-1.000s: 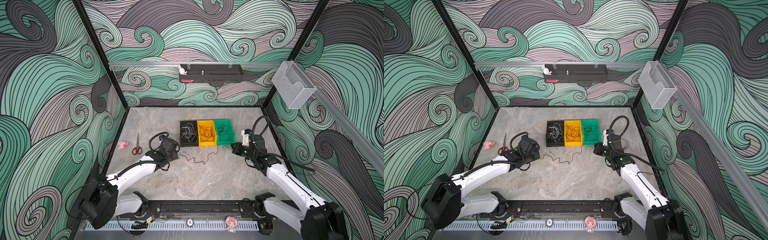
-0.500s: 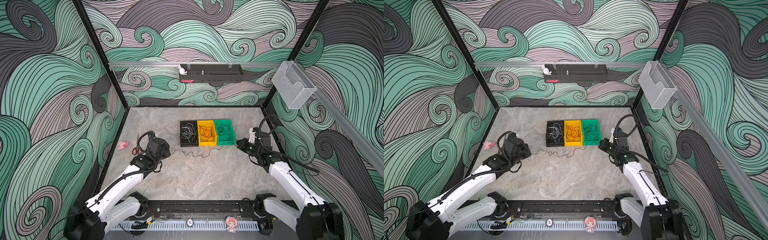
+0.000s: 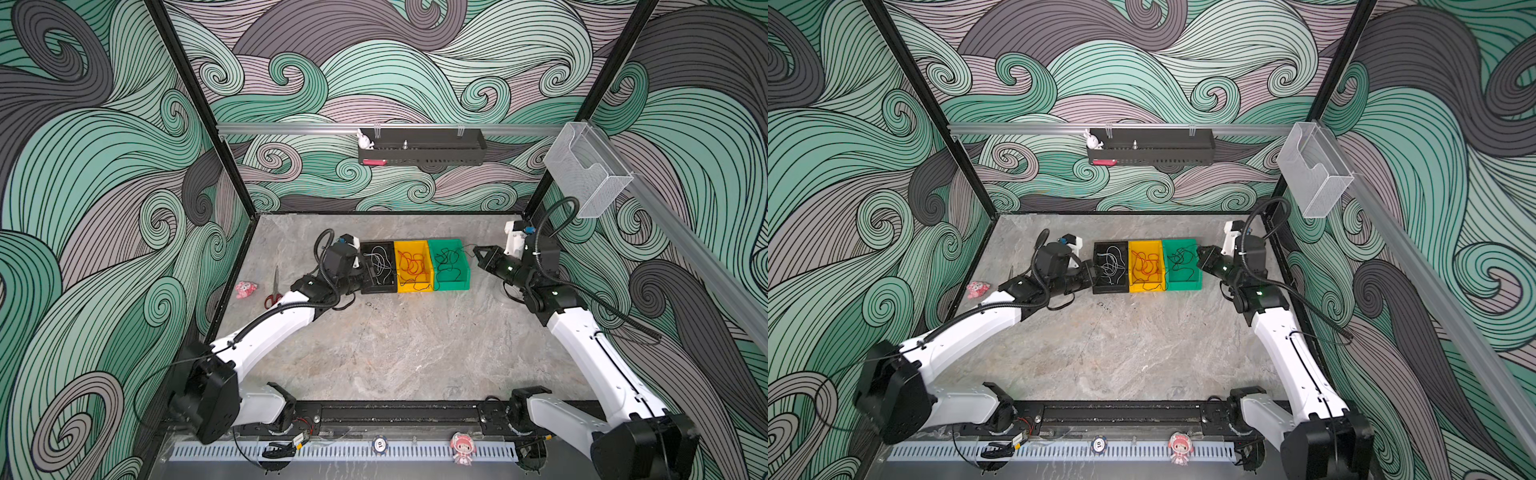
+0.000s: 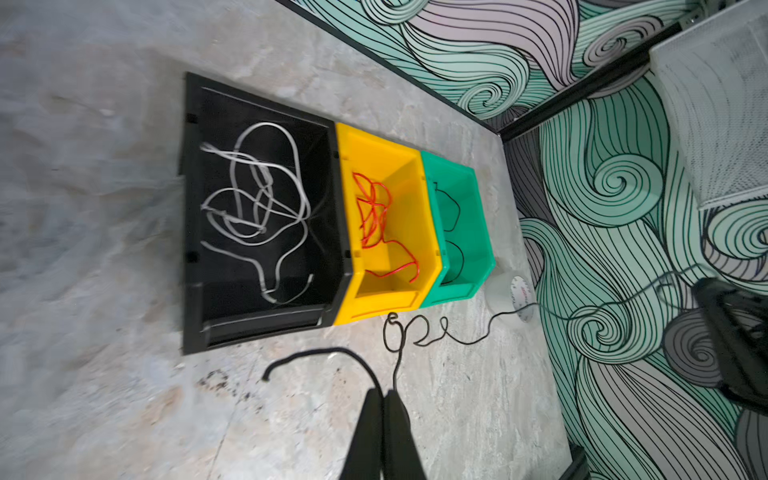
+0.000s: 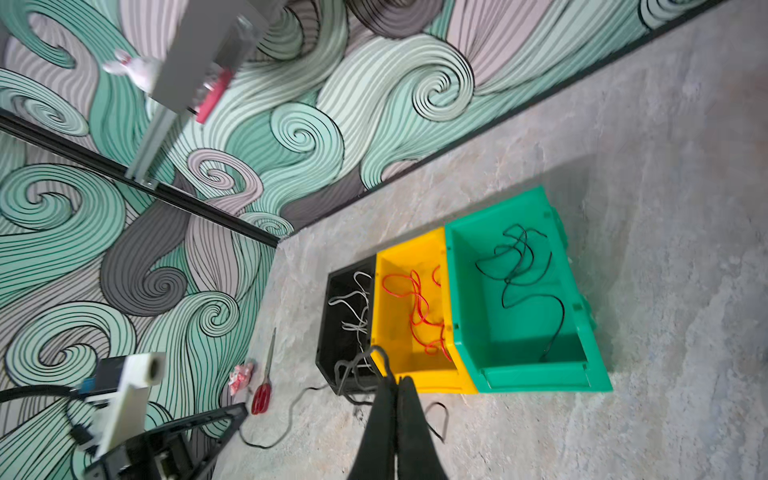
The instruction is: Untangle the cables
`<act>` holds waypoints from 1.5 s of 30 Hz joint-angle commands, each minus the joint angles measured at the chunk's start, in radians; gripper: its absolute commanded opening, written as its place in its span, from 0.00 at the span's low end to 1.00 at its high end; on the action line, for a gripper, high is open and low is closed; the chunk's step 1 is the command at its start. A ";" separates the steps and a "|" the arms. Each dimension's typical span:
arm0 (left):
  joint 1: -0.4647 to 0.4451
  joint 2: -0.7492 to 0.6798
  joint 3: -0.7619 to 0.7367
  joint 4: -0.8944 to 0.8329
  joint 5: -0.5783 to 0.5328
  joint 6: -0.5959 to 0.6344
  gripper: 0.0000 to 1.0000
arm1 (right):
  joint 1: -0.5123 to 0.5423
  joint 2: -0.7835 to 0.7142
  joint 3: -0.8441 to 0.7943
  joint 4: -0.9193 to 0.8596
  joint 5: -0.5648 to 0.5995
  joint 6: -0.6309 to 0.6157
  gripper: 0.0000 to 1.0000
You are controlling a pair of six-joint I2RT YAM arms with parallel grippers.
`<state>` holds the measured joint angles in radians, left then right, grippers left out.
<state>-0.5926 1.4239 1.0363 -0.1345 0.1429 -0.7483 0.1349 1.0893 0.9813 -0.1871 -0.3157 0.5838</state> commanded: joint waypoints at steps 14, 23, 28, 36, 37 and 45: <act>-0.101 0.577 0.524 0.157 0.165 -0.092 0.00 | -0.069 0.188 0.346 -0.045 -0.069 -0.075 0.05; -0.139 0.821 0.765 0.213 0.247 -0.185 0.00 | -0.105 0.224 0.338 -0.015 -0.127 -0.076 0.05; -0.148 0.935 0.850 0.292 0.290 -0.269 0.00 | -0.130 0.220 0.324 -0.027 -0.137 -0.094 0.05; -0.148 0.997 0.909 0.193 0.273 -0.285 0.14 | -0.157 0.232 0.295 -0.002 -0.182 -0.088 0.05; -0.148 0.991 0.906 0.173 0.260 -0.274 0.16 | -0.157 0.236 0.293 -0.001 -0.189 -0.086 0.05; -0.144 0.917 0.891 0.080 0.204 -0.212 0.43 | -0.159 0.280 0.293 0.019 -0.254 -0.063 0.05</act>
<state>-0.7418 2.4001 1.9148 0.0097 0.3813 -0.9928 -0.0204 1.3544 1.2823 -0.1989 -0.5262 0.5125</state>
